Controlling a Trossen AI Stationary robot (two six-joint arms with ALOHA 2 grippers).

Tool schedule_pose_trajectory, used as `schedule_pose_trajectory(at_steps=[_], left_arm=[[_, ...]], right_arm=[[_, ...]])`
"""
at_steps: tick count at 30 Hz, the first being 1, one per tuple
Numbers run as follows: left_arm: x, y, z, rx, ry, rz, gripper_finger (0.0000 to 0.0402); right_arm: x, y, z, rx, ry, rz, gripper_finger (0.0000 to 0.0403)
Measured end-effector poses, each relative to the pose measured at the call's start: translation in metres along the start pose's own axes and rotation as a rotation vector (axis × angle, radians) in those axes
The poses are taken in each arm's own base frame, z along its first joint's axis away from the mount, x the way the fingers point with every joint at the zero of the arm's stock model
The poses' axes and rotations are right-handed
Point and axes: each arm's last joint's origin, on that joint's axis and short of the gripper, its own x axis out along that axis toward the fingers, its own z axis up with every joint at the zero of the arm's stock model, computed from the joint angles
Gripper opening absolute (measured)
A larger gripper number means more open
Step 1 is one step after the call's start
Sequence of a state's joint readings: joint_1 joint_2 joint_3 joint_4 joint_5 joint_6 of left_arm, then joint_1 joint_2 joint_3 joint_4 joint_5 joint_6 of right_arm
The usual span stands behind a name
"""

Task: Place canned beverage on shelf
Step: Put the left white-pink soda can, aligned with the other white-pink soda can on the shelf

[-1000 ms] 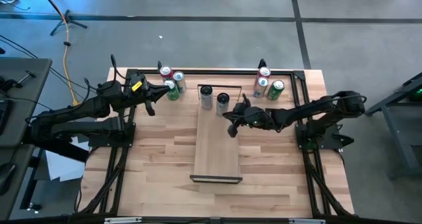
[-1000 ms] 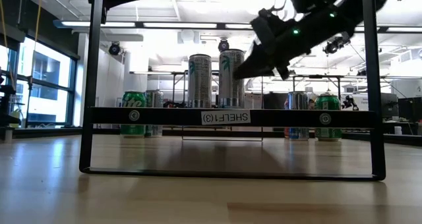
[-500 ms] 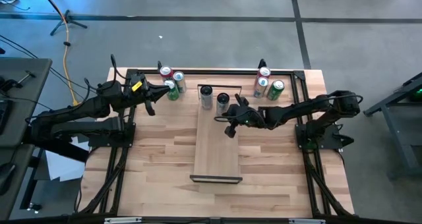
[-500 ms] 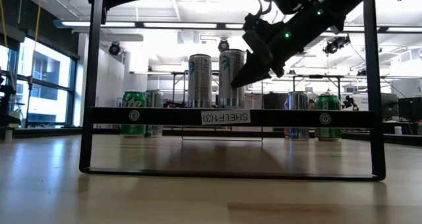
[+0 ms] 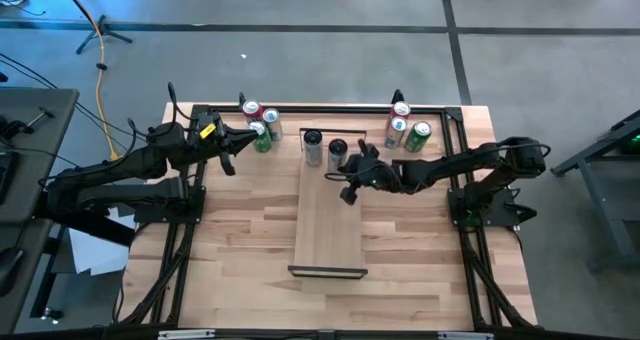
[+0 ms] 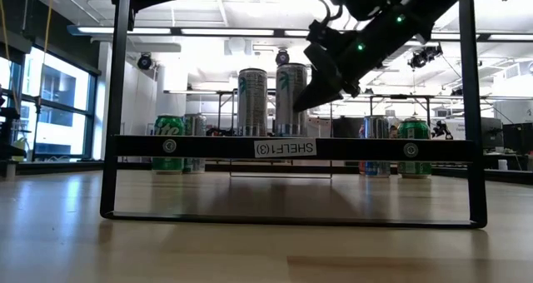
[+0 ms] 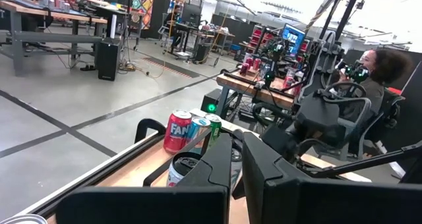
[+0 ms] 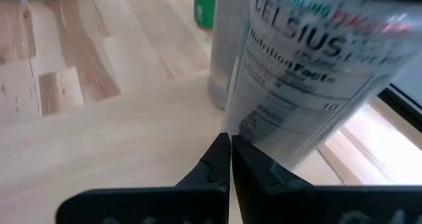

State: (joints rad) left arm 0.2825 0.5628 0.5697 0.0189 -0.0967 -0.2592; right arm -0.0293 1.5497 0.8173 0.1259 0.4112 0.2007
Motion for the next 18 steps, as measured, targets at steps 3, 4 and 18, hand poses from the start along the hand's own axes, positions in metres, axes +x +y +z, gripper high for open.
schedule_pose_trajectory(at_steps=[3, 4, 18], left_arm=[[0.000, 0.000, 0.000, 0.000, 0.000, 0.000, 0.0000], [0.000, 0.000, 0.000, 0.000, 0.000, 0.000, 0.0000], [0.000, 0.000, 0.000, 0.000, 0.000, 0.000, 0.0000]], right_arm=[[0.001, -0.002, 0.003, 0.015, -0.023, -0.004, 0.0000], [0.001, -0.003, 0.003, 0.018, -0.027, -0.005, 0.0000], [0.016, -0.009, 0.005, 0.032, -0.071, 0.018, 0.0000]])
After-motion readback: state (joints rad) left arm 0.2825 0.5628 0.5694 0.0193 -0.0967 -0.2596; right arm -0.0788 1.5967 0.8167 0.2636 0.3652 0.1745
